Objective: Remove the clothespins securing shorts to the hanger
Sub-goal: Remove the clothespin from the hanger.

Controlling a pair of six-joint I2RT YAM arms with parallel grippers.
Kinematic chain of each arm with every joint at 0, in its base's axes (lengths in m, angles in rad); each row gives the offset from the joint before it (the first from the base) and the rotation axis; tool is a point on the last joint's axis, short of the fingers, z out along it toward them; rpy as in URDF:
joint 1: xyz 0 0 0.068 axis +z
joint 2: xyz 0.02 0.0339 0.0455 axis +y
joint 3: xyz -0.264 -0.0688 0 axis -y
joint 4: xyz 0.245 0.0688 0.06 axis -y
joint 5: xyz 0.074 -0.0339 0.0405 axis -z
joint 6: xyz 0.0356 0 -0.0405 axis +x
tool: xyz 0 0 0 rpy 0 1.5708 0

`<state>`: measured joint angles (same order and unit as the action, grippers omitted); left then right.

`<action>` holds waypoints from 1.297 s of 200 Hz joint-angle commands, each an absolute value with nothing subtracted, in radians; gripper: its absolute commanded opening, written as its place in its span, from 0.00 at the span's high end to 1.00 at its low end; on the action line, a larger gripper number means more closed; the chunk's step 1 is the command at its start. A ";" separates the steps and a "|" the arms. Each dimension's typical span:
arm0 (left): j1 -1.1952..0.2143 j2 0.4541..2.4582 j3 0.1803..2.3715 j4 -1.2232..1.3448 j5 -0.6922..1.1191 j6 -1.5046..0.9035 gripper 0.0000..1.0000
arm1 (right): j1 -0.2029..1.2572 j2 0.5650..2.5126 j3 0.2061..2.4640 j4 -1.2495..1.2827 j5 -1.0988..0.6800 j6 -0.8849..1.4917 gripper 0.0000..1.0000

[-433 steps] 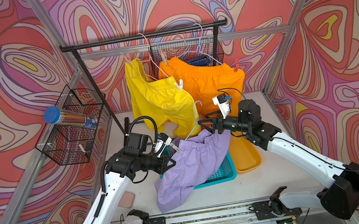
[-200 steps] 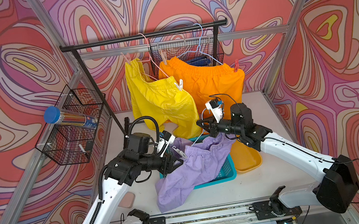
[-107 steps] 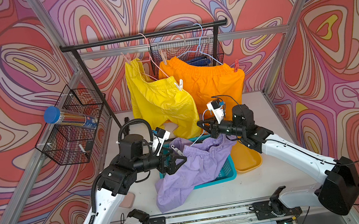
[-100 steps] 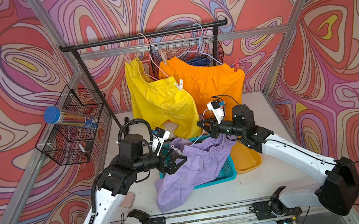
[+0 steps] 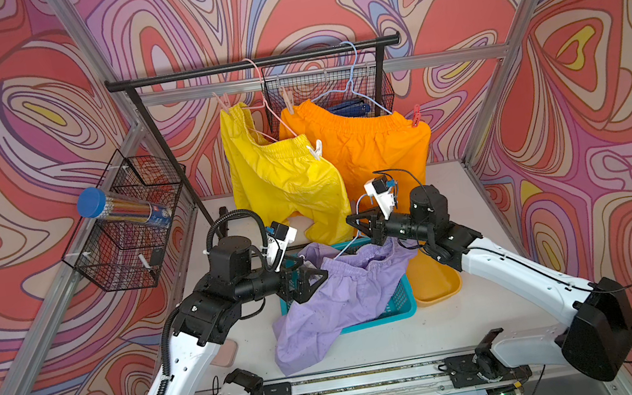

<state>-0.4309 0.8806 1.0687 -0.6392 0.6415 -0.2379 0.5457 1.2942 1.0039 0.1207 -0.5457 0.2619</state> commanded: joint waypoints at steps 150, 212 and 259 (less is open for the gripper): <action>-0.403 0.854 0.821 -0.296 0.802 -0.511 0.12 | 0.554 1.205 0.927 0.256 -0.583 0.309 1.00; -0.403 0.845 0.818 -0.233 0.815 -0.551 0.45 | 0.553 1.205 0.923 0.242 -0.582 0.299 1.00; -0.404 0.841 0.831 -0.258 0.783 -0.553 0.71 | 0.554 1.204 0.923 0.232 -0.570 0.290 1.00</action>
<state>-0.4103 0.8555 0.8143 -0.2794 0.7918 -0.5396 0.5457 1.2255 0.9298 0.2150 -0.5667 0.2867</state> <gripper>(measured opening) 0.339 0.078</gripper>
